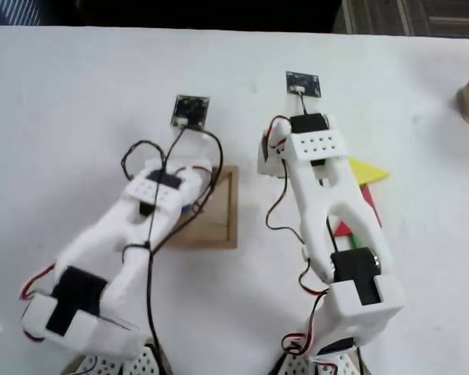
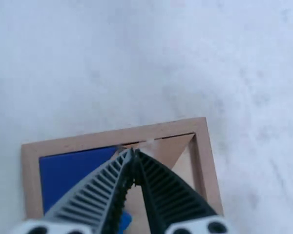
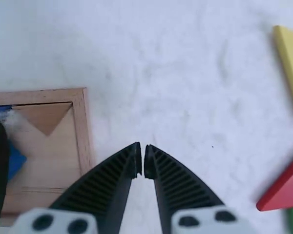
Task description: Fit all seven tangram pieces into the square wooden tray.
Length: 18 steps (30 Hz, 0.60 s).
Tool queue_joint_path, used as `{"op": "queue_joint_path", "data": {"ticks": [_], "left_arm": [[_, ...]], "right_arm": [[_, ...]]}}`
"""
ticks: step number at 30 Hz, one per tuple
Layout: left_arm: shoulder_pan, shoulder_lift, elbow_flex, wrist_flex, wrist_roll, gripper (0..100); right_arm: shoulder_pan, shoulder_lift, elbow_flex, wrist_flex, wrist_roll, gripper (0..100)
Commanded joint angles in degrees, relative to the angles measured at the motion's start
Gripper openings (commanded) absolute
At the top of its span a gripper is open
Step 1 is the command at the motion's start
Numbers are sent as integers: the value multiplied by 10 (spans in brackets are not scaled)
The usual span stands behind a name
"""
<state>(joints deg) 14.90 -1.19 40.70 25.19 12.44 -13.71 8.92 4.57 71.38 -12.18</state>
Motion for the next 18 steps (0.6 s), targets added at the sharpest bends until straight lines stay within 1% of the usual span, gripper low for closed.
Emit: {"op": "queue_joint_path", "data": {"ticks": [1,4,7,9,11,14,16,18], "left_arm": [[27,-54,16,2,1,23],[29,-59,33,2,0,23],[7,-60,47,3,0,23],[-44,-60,42,2,0,23],[-111,-60,24,-12,0,23],[-214,-55,-4,-34,3,23],[-262,-55,-13,-40,4,23],[-285,-54,-17,-44,5,23]], "right_arm": [[0,-8,-26,0,16,21],[0,-9,-27,0,18,21],[0,-8,-27,0,19,21],[-4,-8,-27,0,19,19],[-7,-8,-24,1,19,18],[-29,-8,-22,5,20,18],[-51,-7,-11,0,20,18],[-84,-7,2,-18,15,18]]}}
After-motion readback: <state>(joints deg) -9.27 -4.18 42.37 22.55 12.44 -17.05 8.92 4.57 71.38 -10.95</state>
